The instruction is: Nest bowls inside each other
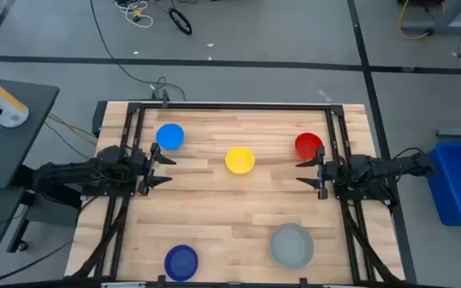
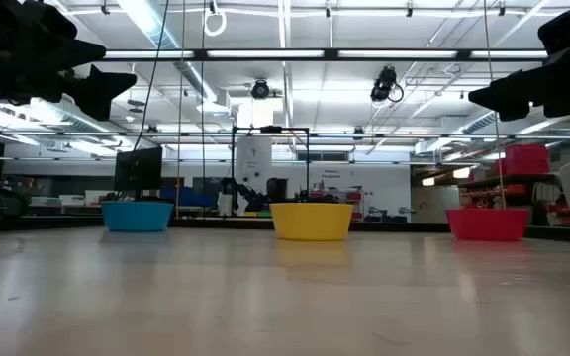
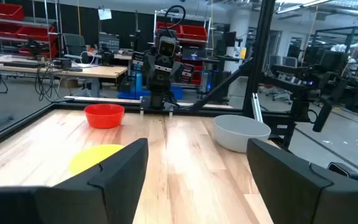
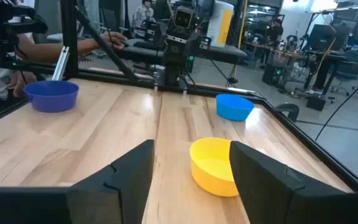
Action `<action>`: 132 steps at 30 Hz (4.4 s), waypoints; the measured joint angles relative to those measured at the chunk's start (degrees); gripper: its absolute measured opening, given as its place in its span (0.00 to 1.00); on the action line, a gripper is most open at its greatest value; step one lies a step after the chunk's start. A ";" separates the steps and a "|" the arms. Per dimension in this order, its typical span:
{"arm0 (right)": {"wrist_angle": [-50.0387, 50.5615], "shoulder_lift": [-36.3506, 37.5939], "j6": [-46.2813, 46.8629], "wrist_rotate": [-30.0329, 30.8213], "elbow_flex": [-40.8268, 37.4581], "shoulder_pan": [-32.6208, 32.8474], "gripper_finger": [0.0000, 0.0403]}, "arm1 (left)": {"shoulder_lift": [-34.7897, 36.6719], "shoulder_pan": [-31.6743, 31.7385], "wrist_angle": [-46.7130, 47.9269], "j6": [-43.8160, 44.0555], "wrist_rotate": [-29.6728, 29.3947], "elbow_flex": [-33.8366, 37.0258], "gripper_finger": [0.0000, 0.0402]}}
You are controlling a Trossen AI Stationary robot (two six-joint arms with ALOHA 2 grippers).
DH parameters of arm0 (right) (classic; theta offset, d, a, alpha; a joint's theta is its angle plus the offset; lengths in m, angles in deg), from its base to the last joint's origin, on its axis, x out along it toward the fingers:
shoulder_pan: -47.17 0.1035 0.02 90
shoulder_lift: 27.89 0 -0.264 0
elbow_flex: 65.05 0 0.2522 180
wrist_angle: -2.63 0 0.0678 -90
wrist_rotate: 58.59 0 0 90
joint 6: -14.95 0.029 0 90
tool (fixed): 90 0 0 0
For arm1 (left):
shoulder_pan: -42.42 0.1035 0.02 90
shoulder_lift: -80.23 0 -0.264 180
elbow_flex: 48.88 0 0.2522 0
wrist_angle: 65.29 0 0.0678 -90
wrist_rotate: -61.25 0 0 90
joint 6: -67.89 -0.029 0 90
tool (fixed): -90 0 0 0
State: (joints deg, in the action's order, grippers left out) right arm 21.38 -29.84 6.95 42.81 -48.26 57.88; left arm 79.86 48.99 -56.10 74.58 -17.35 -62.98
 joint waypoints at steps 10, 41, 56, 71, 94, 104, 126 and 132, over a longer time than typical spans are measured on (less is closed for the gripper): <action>-0.01 0.00 0.02 0.00 0.00 0.01 0.49 | 0.01 -0.02 -0.01 0.00 0.00 -0.02 0.70; -0.02 0.00 0.01 0.00 0.00 0.01 0.54 | 0.01 -0.01 0.01 0.01 0.00 0.00 0.70; -0.02 0.00 0.02 0.00 0.01 0.00 0.53 | 0.01 0.00 0.01 0.01 0.00 0.00 0.70; -0.43 0.00 0.02 0.02 0.00 -0.03 0.46 | 0.01 0.00 -0.01 0.01 0.00 -0.02 0.70; -9.57 0.00 6.10 0.00 0.01 -0.05 0.52 | 0.01 -0.01 -0.10 -5.20 -4.89 -0.01 0.70; -8.22 0.02 18.24 2.18 0.00 -0.14 0.54 | 0.01 -0.01 -0.06 -2.83 -20.23 -0.01 0.70; -0.20 -7.33 26.47 6.70 0.07 -0.93 0.43 | 0.01 -0.02 1.03 -6.67 -22.79 -0.02 0.70; -0.19 -21.91 31.57 10.68 0.07 -3.90 0.46 | 0.00 0.00 0.18 -8.95 -22.97 0.00 0.70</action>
State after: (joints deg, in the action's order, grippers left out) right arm 21.20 -51.75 38.52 53.49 -48.19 53.97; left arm 79.86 48.99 -55.91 65.64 -40.32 -62.98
